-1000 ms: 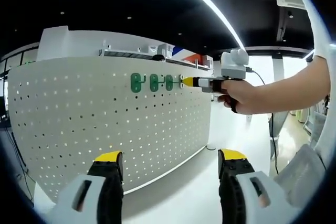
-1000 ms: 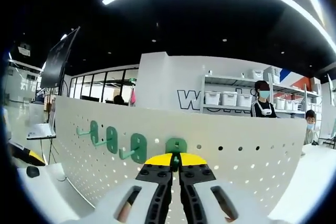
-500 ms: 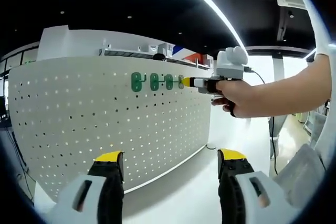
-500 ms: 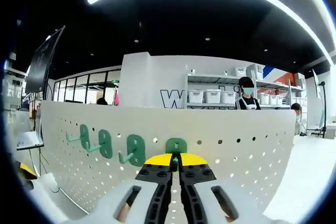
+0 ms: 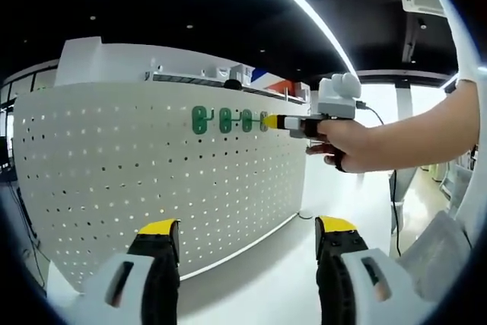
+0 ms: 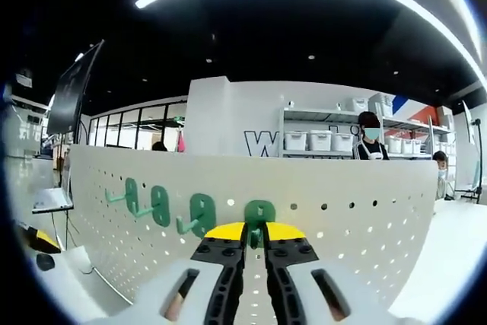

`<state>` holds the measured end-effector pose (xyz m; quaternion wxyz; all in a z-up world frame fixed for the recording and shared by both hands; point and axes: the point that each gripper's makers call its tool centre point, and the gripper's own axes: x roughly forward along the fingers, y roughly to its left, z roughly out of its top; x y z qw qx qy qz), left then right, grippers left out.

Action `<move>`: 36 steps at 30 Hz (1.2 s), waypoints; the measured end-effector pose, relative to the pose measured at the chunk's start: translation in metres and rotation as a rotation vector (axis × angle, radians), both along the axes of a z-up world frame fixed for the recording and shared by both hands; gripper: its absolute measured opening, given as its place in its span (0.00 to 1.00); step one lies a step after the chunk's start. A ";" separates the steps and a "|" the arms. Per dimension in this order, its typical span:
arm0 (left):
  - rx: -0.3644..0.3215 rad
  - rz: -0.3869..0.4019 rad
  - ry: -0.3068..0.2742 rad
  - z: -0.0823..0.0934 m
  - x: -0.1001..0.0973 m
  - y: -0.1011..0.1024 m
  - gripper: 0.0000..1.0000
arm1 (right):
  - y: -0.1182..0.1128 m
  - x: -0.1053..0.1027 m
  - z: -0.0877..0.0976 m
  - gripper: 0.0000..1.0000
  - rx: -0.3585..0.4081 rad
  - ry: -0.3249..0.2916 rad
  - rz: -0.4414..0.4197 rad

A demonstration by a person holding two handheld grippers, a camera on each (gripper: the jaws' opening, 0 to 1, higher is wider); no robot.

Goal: Insert the hook assembly into the mounting plate slot until the hook locks in place.

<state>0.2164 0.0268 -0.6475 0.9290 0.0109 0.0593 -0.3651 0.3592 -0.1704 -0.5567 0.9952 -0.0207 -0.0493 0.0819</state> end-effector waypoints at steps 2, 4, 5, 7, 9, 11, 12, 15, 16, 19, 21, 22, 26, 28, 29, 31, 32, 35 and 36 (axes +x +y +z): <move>-0.002 0.000 -0.002 0.000 0.000 0.000 0.75 | 0.003 -0.001 -0.001 0.13 -0.007 -0.001 0.015; -0.003 -0.001 -0.002 0.000 0.000 -0.001 0.75 | 0.004 -0.002 -0.005 0.17 -0.019 0.016 0.022; -0.003 -0.004 -0.004 0.001 -0.001 -0.002 0.75 | 0.005 -0.003 -0.006 0.20 -0.017 0.018 0.034; -0.003 -0.005 -0.007 0.002 -0.001 -0.002 0.75 | 0.005 -0.006 -0.009 0.27 -0.018 0.018 0.051; -0.001 -0.003 -0.007 0.002 0.000 -0.001 0.75 | 0.007 -0.010 -0.011 0.32 -0.010 0.015 0.080; -0.002 0.001 -0.007 0.002 0.000 0.000 0.75 | 0.010 -0.013 -0.015 0.35 -0.029 0.019 0.105; -0.004 0.001 -0.008 0.003 0.000 0.001 0.76 | 0.011 -0.016 -0.015 0.35 -0.042 0.011 0.115; -0.001 -0.006 -0.007 0.002 0.000 -0.001 0.77 | 0.017 -0.023 -0.015 0.44 -0.057 -0.005 0.153; 0.002 -0.010 -0.009 0.002 -0.001 -0.002 0.77 | 0.018 -0.025 -0.014 0.46 -0.048 -0.017 0.162; -0.001 -0.016 -0.010 0.002 -0.002 -0.004 0.77 | 0.019 -0.026 -0.014 0.48 -0.032 -0.018 0.177; -0.001 -0.019 -0.010 0.002 -0.002 -0.005 0.77 | 0.020 -0.025 -0.014 0.48 -0.031 -0.016 0.184; -0.002 -0.020 -0.010 0.003 -0.002 -0.006 0.77 | 0.021 -0.026 -0.013 0.48 -0.033 -0.015 0.185; -0.004 -0.018 -0.020 0.006 -0.001 -0.005 0.76 | 0.020 -0.028 -0.011 0.48 -0.040 -0.018 0.188; -0.003 -0.014 -0.021 0.007 -0.001 -0.004 0.76 | 0.018 -0.032 -0.012 0.48 -0.038 -0.016 0.193; -0.005 -0.013 -0.022 0.007 -0.001 -0.003 0.76 | 0.017 -0.034 -0.013 0.48 -0.034 -0.014 0.196; -0.006 -0.010 -0.024 0.008 -0.001 -0.002 0.76 | 0.014 -0.039 -0.015 0.48 -0.027 -0.014 0.200; -0.005 -0.008 -0.024 0.008 -0.001 -0.002 0.76 | 0.013 -0.042 -0.016 0.48 -0.027 -0.012 0.199; -0.010 -0.004 -0.024 0.008 -0.001 -0.001 0.76 | 0.009 -0.050 -0.017 0.50 -0.011 -0.014 0.201; -0.011 -0.005 -0.026 0.009 -0.002 -0.002 0.76 | 0.008 -0.053 -0.018 0.50 -0.012 -0.015 0.201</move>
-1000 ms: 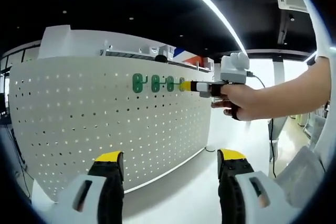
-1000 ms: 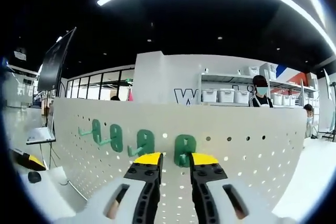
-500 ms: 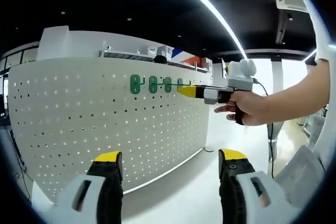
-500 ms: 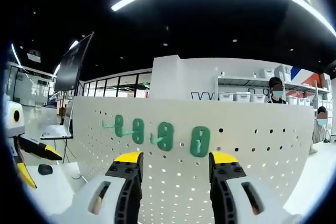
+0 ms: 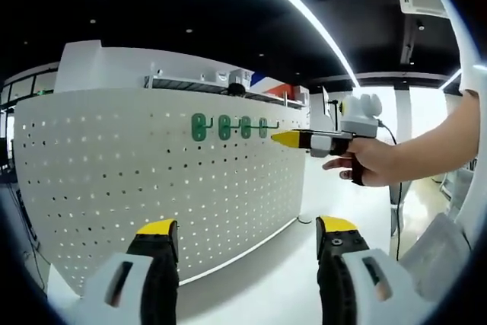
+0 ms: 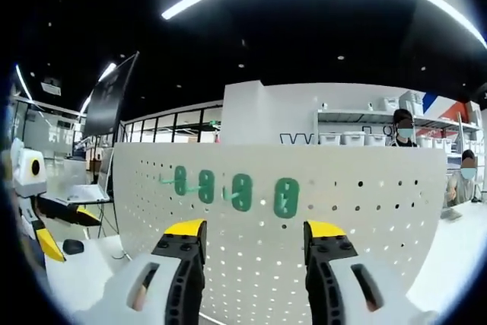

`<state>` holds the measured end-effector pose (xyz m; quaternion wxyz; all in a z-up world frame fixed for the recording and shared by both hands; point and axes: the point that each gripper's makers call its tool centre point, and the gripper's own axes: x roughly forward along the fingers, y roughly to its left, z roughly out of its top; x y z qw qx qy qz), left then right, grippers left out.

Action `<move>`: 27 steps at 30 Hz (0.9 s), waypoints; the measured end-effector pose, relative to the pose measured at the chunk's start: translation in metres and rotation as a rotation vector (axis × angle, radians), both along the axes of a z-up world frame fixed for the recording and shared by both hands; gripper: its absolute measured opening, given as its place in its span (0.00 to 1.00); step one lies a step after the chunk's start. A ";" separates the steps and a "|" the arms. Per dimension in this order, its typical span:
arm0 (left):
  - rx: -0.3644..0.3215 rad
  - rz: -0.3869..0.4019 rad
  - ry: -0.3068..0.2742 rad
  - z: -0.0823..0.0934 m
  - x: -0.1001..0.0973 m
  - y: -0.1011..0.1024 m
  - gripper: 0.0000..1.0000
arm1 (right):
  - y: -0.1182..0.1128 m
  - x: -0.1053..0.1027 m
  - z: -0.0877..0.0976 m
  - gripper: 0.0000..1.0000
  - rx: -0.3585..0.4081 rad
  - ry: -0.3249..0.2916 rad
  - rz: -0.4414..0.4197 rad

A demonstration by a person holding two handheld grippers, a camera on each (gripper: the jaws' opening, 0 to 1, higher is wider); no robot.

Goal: Insert the hook assembly into the mounting plate slot until the hook locks in place.

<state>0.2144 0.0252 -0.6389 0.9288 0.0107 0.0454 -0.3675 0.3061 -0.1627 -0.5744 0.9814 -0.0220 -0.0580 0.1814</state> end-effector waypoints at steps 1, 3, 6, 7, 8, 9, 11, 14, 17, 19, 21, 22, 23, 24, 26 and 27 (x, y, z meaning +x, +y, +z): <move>0.001 0.000 0.000 0.000 0.000 0.000 0.76 | -0.001 -0.002 0.000 0.50 0.001 -0.001 0.002; 0.002 -0.001 -0.003 0.000 0.000 0.000 0.76 | -0.002 -0.008 -0.001 0.50 -0.001 0.000 0.009; -0.001 0.001 -0.007 0.002 0.000 -0.001 0.76 | -0.004 -0.015 -0.004 0.51 0.003 0.004 0.015; -0.003 0.001 -0.008 0.003 0.000 -0.001 0.76 | -0.004 -0.018 -0.006 0.51 -0.003 0.004 0.019; -0.005 0.001 -0.010 0.004 -0.001 -0.001 0.76 | -0.003 -0.019 -0.006 0.51 -0.004 0.005 0.021; -0.004 0.001 -0.012 0.004 -0.001 -0.001 0.76 | -0.003 -0.023 -0.008 0.51 -0.007 0.009 0.030; -0.003 0.002 -0.016 0.005 -0.002 0.000 0.76 | -0.001 -0.029 -0.011 0.50 -0.015 0.015 0.045; -0.004 0.007 -0.019 0.006 -0.003 0.002 0.76 | 0.002 -0.037 -0.016 0.49 -0.023 0.029 0.062; -0.003 0.011 -0.023 0.008 -0.005 0.004 0.74 | 0.002 -0.045 -0.019 0.51 -0.014 0.029 0.070; 0.001 0.013 -0.033 0.010 -0.006 0.005 0.74 | 0.003 -0.049 -0.020 0.51 -0.026 0.032 0.077; 0.000 0.013 -0.036 0.011 -0.007 0.006 0.74 | 0.004 -0.054 -0.023 0.51 -0.038 0.034 0.085; 0.003 0.014 -0.038 0.011 -0.007 0.007 0.75 | 0.004 -0.057 -0.024 0.51 -0.044 0.035 0.088; 0.007 0.015 -0.038 0.010 -0.007 0.008 0.75 | 0.003 -0.059 -0.024 0.51 -0.045 0.034 0.089; 0.010 0.015 -0.038 0.010 -0.009 0.009 0.75 | 0.002 -0.060 -0.025 0.52 -0.042 0.035 0.089; 0.013 0.018 -0.041 0.009 -0.010 0.011 0.76 | 0.000 -0.064 -0.026 0.52 -0.037 0.038 0.088; 0.014 0.020 -0.043 0.009 -0.011 0.012 0.76 | -0.001 -0.066 -0.026 0.53 -0.036 0.039 0.086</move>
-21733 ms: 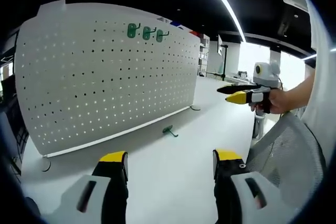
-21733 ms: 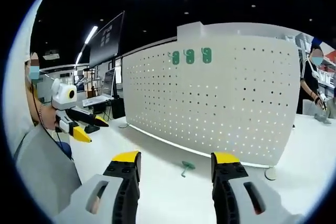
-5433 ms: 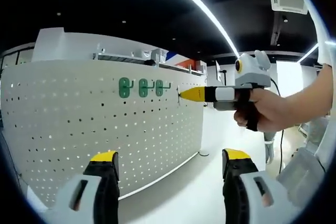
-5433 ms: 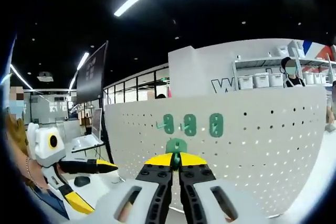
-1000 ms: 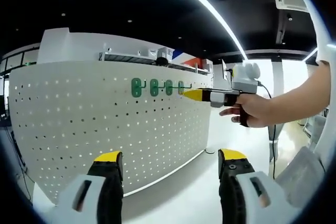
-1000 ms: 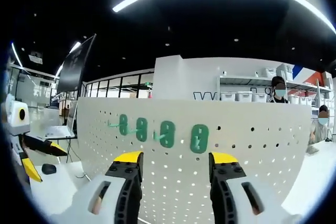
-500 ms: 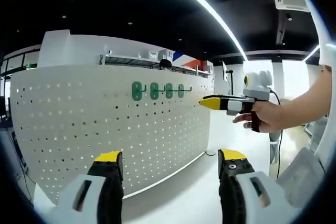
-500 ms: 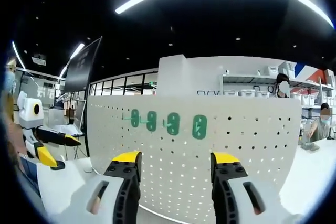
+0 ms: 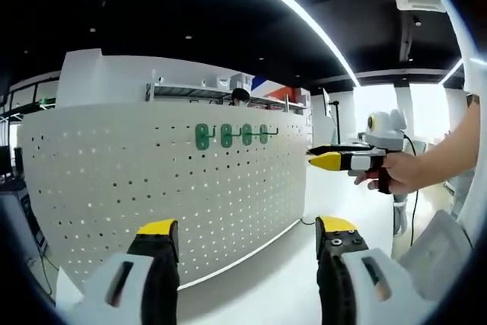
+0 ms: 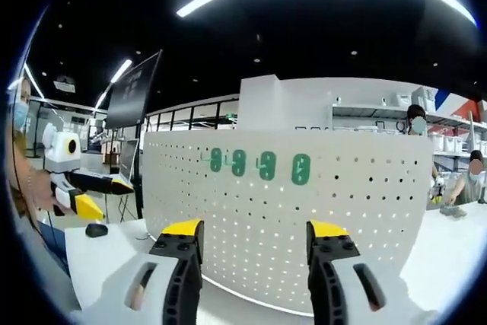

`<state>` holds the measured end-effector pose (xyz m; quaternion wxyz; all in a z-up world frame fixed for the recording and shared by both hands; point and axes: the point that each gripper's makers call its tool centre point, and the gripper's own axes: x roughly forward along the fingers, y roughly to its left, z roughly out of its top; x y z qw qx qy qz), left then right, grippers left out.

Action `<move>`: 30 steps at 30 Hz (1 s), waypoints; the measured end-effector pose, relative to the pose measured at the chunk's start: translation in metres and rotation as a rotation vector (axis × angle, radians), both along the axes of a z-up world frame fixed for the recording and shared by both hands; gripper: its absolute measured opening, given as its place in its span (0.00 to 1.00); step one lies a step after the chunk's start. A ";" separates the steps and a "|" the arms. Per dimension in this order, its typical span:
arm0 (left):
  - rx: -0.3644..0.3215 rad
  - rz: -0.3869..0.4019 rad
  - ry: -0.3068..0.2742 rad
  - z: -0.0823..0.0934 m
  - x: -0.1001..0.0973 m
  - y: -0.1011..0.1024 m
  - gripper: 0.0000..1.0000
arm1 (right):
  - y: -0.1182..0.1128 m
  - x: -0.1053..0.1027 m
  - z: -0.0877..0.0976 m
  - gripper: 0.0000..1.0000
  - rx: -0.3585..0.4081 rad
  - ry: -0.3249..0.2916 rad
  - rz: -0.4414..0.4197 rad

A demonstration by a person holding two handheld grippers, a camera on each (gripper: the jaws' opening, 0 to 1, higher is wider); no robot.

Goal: Insert the hook assembly into the mounting plate slot until the hook locks in place.

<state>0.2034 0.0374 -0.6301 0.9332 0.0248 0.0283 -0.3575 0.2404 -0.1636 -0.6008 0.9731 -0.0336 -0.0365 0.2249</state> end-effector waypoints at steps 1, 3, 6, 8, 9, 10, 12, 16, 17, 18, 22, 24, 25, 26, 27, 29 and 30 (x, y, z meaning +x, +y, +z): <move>0.001 0.002 0.000 0.000 -0.001 0.001 0.76 | -0.001 -0.003 -0.001 0.53 0.004 0.001 0.002; -0.002 0.001 0.000 0.000 -0.003 0.002 0.77 | -0.002 -0.007 -0.003 0.54 0.007 0.006 0.002; 0.010 0.000 -0.004 -0.002 -0.006 0.004 0.77 | -0.004 -0.012 -0.007 0.55 0.006 0.012 0.005; 0.009 0.001 -0.001 -0.003 -0.008 0.006 0.77 | -0.004 -0.017 -0.008 0.55 0.006 0.013 0.006; 0.007 0.000 -0.002 -0.003 -0.010 0.007 0.77 | -0.004 -0.019 -0.009 0.55 0.006 0.013 0.007; 0.006 0.001 -0.001 -0.004 -0.011 0.009 0.78 | -0.005 -0.021 -0.011 0.56 0.006 0.017 0.007; 0.010 0.004 0.003 -0.007 -0.012 0.011 0.78 | -0.007 -0.025 -0.014 0.56 0.009 0.021 0.006; 0.024 0.005 0.002 -0.012 -0.018 0.017 0.80 | -0.009 -0.033 -0.019 0.57 0.014 0.029 0.005; 0.027 0.005 0.001 -0.013 -0.020 0.019 0.81 | -0.010 -0.034 -0.020 0.57 0.015 0.032 0.004; 0.026 0.008 0.003 -0.014 -0.021 0.021 0.81 | -0.010 -0.037 -0.021 0.58 0.015 0.032 0.004; -0.003 0.017 0.001 -0.013 -0.026 0.028 0.85 | -0.012 -0.043 -0.026 0.59 0.017 0.040 0.004; -0.005 0.021 0.002 -0.014 -0.027 0.031 0.86 | -0.012 -0.047 -0.029 0.60 0.018 0.044 0.006; -0.002 0.023 0.001 -0.015 -0.027 0.032 0.86 | -0.013 -0.048 -0.030 0.61 0.017 0.046 0.006; 0.006 0.025 0.003 -0.017 -0.029 0.034 0.86 | -0.014 -0.051 -0.032 0.61 0.015 0.050 0.005; 0.010 0.025 0.004 -0.017 -0.030 0.034 0.87 | -0.015 -0.053 -0.034 0.61 0.016 0.055 0.006; 0.021 0.028 0.006 -0.020 -0.033 0.037 0.87 | -0.016 -0.057 -0.039 0.62 0.014 0.063 0.009; 0.032 0.028 0.002 -0.022 -0.034 0.040 0.87 | -0.016 -0.058 -0.040 0.62 0.011 0.065 0.009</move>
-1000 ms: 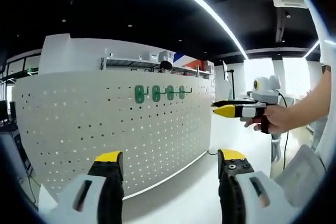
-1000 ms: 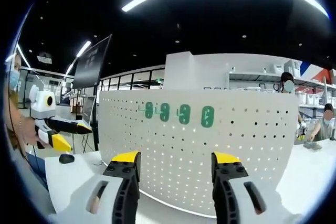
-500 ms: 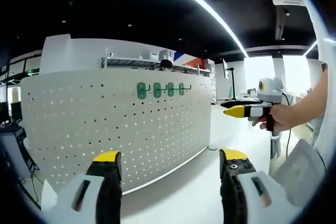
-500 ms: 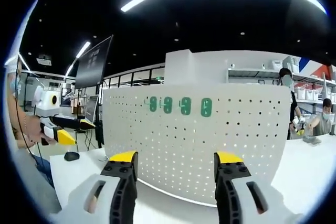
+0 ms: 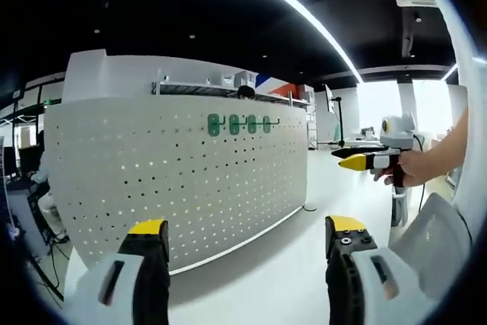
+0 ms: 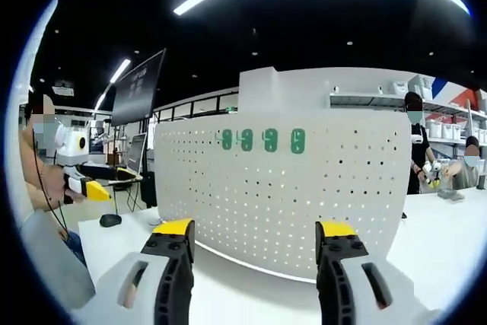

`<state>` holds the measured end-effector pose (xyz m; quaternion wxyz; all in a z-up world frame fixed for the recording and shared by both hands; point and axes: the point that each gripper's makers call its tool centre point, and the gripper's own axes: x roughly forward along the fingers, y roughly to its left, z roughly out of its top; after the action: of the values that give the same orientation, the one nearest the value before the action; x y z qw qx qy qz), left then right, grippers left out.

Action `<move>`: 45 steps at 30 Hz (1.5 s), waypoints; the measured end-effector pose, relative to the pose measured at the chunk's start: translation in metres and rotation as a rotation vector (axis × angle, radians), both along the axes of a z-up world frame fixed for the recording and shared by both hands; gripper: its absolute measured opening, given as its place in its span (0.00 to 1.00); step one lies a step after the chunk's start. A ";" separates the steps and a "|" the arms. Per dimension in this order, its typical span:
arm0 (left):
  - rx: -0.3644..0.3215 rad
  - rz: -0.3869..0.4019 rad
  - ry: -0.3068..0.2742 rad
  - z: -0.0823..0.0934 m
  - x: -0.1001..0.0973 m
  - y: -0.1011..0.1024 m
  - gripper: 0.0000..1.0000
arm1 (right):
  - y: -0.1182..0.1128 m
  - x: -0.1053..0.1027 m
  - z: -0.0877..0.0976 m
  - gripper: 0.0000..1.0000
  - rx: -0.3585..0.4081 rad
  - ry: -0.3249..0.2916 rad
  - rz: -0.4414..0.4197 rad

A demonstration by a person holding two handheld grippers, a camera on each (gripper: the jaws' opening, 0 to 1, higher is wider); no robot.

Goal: Insert the hook assembly into the mounting plate slot until the hook locks in place.

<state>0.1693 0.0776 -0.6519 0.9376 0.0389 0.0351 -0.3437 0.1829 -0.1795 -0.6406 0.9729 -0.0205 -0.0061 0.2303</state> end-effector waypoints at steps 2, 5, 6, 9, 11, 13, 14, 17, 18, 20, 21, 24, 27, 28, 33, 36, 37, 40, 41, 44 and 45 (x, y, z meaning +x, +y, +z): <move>0.016 0.015 0.003 -0.004 0.000 0.006 0.87 | -0.002 -0.004 -0.004 0.63 -0.005 0.010 0.001; 0.000 0.028 0.022 -0.010 -0.003 0.016 0.88 | -0.005 -0.008 -0.009 0.64 -0.005 0.019 -0.004; 0.007 0.031 0.026 -0.012 -0.004 0.017 0.88 | -0.006 -0.009 -0.010 0.64 -0.006 0.024 -0.004; 0.015 0.038 0.038 -0.018 -0.008 0.024 0.89 | -0.007 -0.014 -0.014 0.65 -0.013 0.033 0.000; 0.010 0.045 0.046 -0.020 -0.010 0.028 0.90 | -0.008 -0.016 -0.017 0.66 -0.014 0.041 0.002; 0.013 0.052 0.054 -0.023 -0.012 0.031 0.90 | -0.008 -0.019 -0.020 0.66 -0.021 0.046 0.004; 0.012 0.054 0.057 -0.024 -0.014 0.033 0.91 | -0.009 -0.020 -0.020 0.66 -0.017 0.049 0.004; 0.003 0.060 0.066 -0.026 -0.017 0.036 0.92 | -0.009 -0.023 -0.021 0.67 -0.013 0.049 0.005; 0.005 0.062 0.067 -0.027 -0.018 0.037 0.92 | -0.010 -0.024 -0.022 0.67 -0.012 0.052 0.003; 0.007 0.065 0.068 -0.029 -0.020 0.040 0.92 | -0.010 -0.027 -0.023 0.67 -0.004 0.056 0.001; 0.009 0.067 0.070 -0.030 -0.021 0.041 0.92 | -0.011 -0.028 -0.024 0.67 -0.005 0.058 0.000; 0.001 0.076 0.071 -0.031 -0.023 0.046 0.93 | -0.012 -0.033 -0.028 0.68 -0.002 0.063 0.000; -0.012 0.089 0.077 -0.032 -0.025 0.051 0.94 | -0.013 -0.038 -0.032 0.68 -0.003 0.071 -0.001; -0.015 0.092 0.081 -0.034 -0.026 0.053 0.94 | -0.014 -0.040 -0.034 0.68 -0.001 0.073 -0.002; -0.010 0.092 0.086 -0.040 -0.033 0.055 0.95 | -0.018 -0.046 -0.035 0.69 0.009 0.077 -0.014; -0.022 0.101 0.090 -0.042 -0.034 0.056 0.95 | -0.021 -0.049 -0.035 0.69 0.018 0.070 -0.023; -0.024 0.105 0.090 -0.042 -0.034 0.056 0.95 | -0.022 -0.050 -0.035 0.69 0.022 0.069 -0.026; -0.036 0.107 0.088 -0.043 -0.034 0.055 0.95 | -0.023 -0.051 -0.037 0.69 0.031 0.071 -0.032; -0.037 0.108 0.091 -0.044 -0.035 0.054 0.95 | -0.023 -0.051 -0.037 0.69 0.031 0.072 -0.034; -0.044 0.107 0.091 -0.044 -0.035 0.053 0.95 | -0.024 -0.053 -0.038 0.69 0.039 0.073 -0.038; -0.047 0.109 0.093 -0.044 -0.035 0.053 0.96 | -0.023 -0.054 -0.038 0.69 0.038 0.072 -0.038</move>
<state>0.1339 0.1310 -0.6955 0.9529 -0.0012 0.0727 -0.2945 0.1291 -0.2029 -0.6782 0.9769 0.0063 0.0249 0.2122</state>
